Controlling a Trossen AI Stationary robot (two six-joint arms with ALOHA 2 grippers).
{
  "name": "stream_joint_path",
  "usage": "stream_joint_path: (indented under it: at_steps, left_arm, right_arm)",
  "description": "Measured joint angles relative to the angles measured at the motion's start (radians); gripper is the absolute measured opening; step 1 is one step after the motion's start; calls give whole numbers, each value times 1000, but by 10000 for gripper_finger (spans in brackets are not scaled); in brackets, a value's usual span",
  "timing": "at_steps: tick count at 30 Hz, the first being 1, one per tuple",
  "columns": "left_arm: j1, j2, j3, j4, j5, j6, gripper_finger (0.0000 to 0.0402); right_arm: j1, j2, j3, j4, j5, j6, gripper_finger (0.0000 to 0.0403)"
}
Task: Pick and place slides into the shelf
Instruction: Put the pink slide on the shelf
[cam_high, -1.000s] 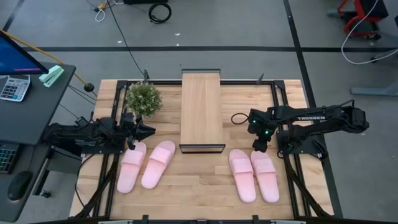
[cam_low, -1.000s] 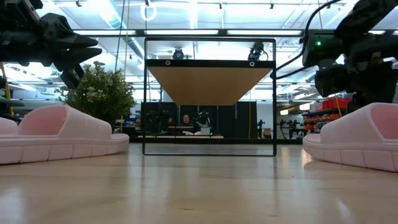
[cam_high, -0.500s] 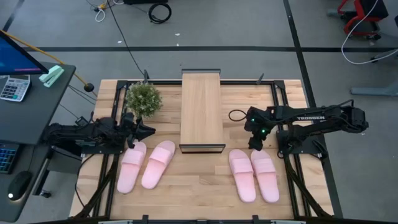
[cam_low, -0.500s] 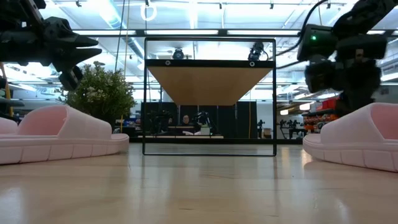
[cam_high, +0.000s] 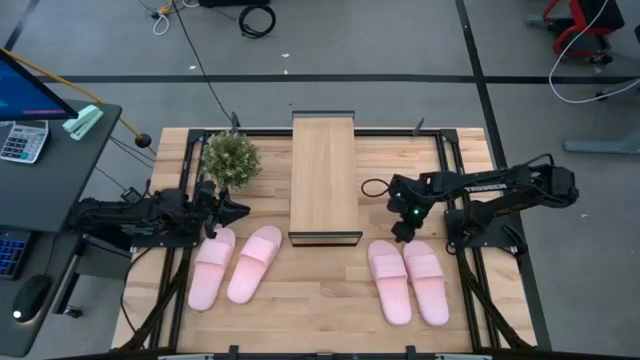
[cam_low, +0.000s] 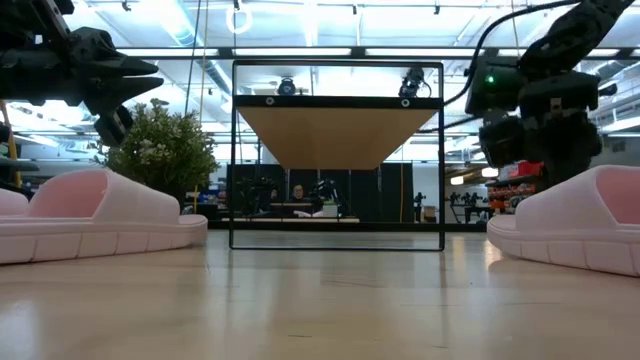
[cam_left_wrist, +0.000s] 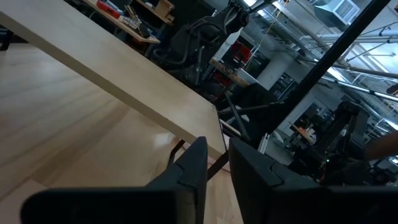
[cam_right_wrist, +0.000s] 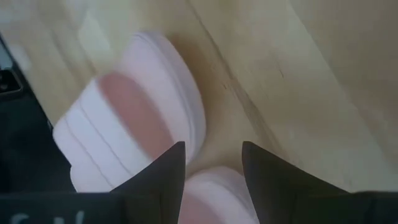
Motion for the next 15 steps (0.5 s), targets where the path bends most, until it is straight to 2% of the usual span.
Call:
stream_joint_path:
  at_steps: [5,15]
  left_arm:
    - [0,0,0,0,0,0,82]
    - [0,0,0,-10,0,1,79]
  right_arm:
    - [-2,-10,3,-69,-7,120,165]
    - [-42,-57,80,-282,-3,122,165]
